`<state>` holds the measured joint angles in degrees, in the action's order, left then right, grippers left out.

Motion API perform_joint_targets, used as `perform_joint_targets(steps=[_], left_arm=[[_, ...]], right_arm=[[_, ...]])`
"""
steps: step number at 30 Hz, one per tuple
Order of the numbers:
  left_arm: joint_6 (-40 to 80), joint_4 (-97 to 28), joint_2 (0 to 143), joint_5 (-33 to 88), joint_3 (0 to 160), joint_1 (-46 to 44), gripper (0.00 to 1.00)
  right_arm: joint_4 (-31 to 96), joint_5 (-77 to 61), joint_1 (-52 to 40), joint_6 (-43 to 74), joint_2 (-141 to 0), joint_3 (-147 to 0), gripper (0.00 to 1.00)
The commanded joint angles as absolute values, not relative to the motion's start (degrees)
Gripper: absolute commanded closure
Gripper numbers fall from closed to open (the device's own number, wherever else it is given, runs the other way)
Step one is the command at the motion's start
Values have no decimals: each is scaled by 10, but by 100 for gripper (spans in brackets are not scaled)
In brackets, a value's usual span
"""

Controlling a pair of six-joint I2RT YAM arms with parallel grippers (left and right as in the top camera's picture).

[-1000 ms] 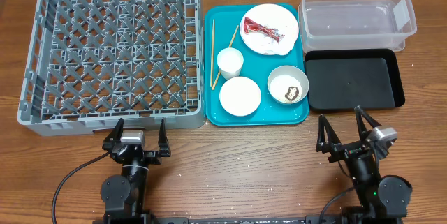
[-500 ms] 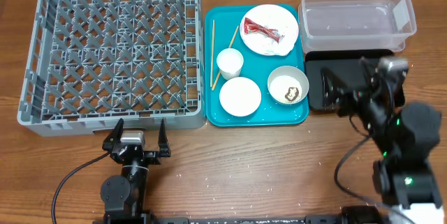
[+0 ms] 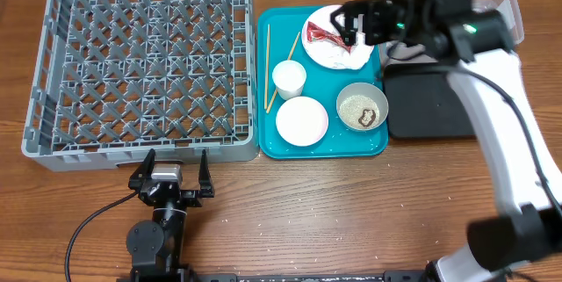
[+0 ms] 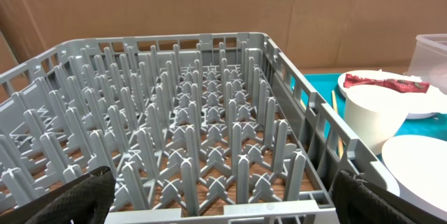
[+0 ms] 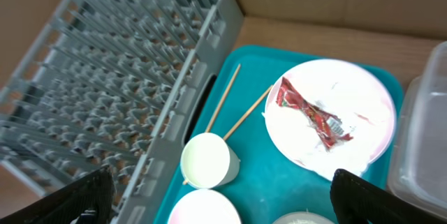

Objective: Sort waste into correct bins and load items into the dishwasher
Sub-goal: 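Reach the right gripper to the plate and grasp the red wrapper, then carry the red wrapper right and drop it into the clear bin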

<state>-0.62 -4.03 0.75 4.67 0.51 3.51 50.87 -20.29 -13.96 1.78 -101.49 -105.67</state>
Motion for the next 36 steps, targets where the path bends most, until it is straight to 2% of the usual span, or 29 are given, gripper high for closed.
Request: perform_joint_targets(steps=[1,4,5,7,11,16,22,24,26,29,30,32,36], left_arm=[[-13,-41,3,44,3,39,0],[-13,-41,3,44,3,39,0],[-13,-41,3,44,3,39,0],[-13,-41,3,44,3,39,0],[-13,-41,3,44,3,39,0],[-13,-41,3,44,3,39,0],[-13,-41,3,44,3,39,0],[-13,-41,3,44,3,39,0],[-13,-41,3,44,3,39,0],[-13,-41,3,44,3,39,0],[-13,-41,3,44,3,39,0],[-13,-41,3,44,3,39,0],[-13,-41,3,44,3,39,0]], right_arm=[[504,-175,-158,-5,-1075,-1076,0],[450,-184,-158,4,-1120,-1073,0],[415,-201,-158,60,-1142,-1072,0],[371,-184,-161,95,-1180,-1072,0],[334,94,-189,243,-1272,-1072,3],[326,169,-198,272,-1326,-1072,3],[316,171,-198,272,-1356,-1072,6],[313,171,-198,272,-1361,-1072,16],[313,161,-198,273,-1364,-1072,40],[316,147,-198,274,-1367,-1072,67],[322,144,-199,287,-1367,-1072,72],[335,126,-199,292,-1367,-1074,96],[430,114,-199,292,-1317,-1134,96]])
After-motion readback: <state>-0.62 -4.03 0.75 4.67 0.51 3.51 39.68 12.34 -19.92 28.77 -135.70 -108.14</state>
